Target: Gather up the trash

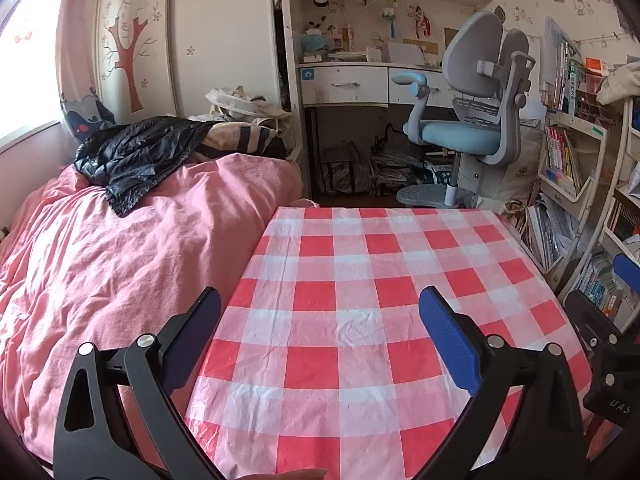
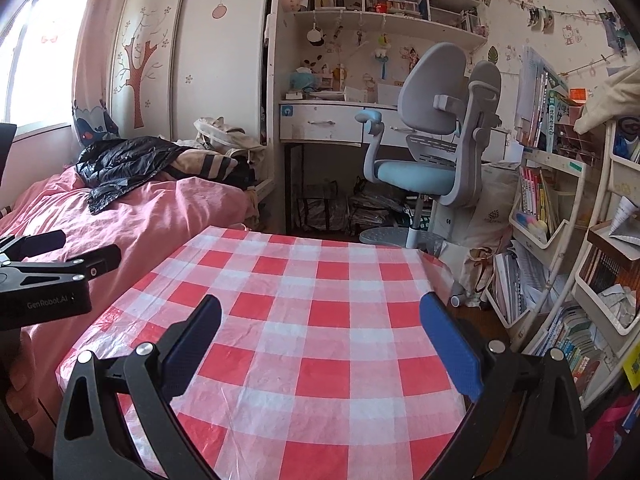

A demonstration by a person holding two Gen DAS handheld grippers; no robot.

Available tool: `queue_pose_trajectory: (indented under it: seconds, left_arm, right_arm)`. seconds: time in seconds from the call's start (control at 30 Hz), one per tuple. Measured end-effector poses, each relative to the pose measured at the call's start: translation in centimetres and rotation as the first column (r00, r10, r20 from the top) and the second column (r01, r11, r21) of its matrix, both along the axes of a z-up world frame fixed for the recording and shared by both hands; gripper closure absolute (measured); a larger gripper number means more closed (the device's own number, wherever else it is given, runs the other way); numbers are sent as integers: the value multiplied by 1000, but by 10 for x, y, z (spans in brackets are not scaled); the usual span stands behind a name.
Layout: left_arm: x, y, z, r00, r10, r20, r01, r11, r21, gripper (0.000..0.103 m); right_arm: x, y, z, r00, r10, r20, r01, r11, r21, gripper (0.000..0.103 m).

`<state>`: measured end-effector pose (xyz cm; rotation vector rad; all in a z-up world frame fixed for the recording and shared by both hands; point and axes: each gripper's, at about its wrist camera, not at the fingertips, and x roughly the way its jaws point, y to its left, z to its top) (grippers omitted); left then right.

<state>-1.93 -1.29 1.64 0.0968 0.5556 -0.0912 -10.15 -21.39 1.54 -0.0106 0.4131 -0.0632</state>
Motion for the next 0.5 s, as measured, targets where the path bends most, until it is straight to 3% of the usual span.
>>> queue_pose_trajectory:
  seconds: [0.5]
  left_arm:
    - [-8, -15, -3, 999, -44, -5, 44, 999, 17, 7]
  right_arm:
    - [6, -13, -4, 1000, -11, -25, 11, 1000, 11, 8]
